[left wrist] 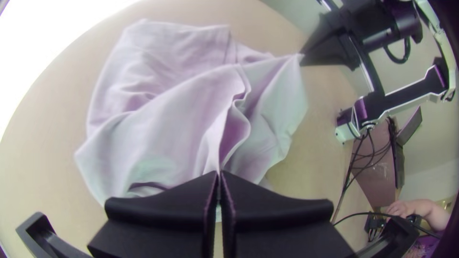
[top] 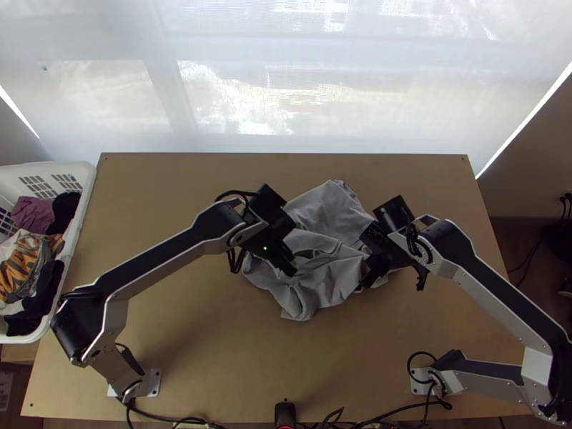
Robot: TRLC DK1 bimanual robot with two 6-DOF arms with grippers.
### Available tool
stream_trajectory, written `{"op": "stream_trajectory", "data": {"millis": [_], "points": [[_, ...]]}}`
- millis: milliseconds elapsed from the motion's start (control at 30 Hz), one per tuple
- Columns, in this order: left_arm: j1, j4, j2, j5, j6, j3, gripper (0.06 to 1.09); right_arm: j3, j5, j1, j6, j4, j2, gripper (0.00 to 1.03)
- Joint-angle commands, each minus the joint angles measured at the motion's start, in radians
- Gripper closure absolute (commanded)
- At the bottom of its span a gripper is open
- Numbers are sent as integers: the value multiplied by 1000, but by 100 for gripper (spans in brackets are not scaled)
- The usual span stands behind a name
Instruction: Fold the t-shirt
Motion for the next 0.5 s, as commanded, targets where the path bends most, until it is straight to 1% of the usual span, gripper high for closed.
{"op": "stream_trajectory", "data": {"millis": [0, 133, 300, 467], "points": [[164, -84, -129, 1, -11, 100, 105, 62, 1, -58, -3, -32, -30, 100], [289, -115, -219, 1, -12, 132, 105, 65, 3, -96, -26, -29, -36, 100], [424, -129, -318, 1, -26, 97, 105, 73, 6, -194, -99, 28, 31, 100], [533, -130, -417, 1, -26, 37, 105, 185, 6, -271, -124, 68, 127, 100]]}}
